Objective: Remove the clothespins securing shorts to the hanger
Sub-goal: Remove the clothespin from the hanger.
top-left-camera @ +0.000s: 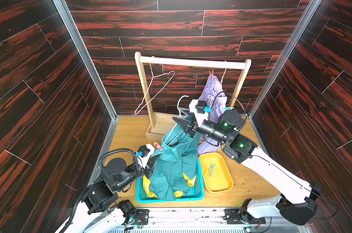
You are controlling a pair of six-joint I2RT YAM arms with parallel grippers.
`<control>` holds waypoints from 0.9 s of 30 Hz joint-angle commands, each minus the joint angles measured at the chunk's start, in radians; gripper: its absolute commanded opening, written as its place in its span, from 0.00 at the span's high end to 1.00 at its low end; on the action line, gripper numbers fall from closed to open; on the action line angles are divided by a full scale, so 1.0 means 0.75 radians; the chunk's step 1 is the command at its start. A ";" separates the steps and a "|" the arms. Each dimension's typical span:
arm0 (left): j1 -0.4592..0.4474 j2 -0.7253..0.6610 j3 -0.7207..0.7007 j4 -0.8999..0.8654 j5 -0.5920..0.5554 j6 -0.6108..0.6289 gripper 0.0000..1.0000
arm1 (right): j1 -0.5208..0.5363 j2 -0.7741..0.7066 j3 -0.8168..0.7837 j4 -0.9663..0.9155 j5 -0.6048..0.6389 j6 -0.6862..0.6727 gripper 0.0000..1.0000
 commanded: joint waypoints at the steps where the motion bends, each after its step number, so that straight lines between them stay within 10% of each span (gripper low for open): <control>1: 0.000 -0.013 0.012 0.104 0.018 0.002 1.00 | 0.010 0.037 0.052 -0.011 0.014 0.016 0.51; 7: -0.001 -0.013 0.010 0.102 0.012 0.005 1.00 | 0.014 0.043 0.059 0.003 0.009 0.021 0.81; 10: -0.001 -0.022 0.012 0.109 0.010 0.005 0.59 | 0.014 0.047 0.051 0.003 0.018 0.019 0.99; 14: 0.000 -0.063 -0.001 0.146 0.005 -0.009 0.00 | 0.014 0.039 0.006 0.041 0.030 0.016 1.00; 27: -0.001 -0.116 -0.013 0.177 -0.050 0.060 0.00 | -0.058 -0.103 -0.357 0.423 -0.196 0.047 1.00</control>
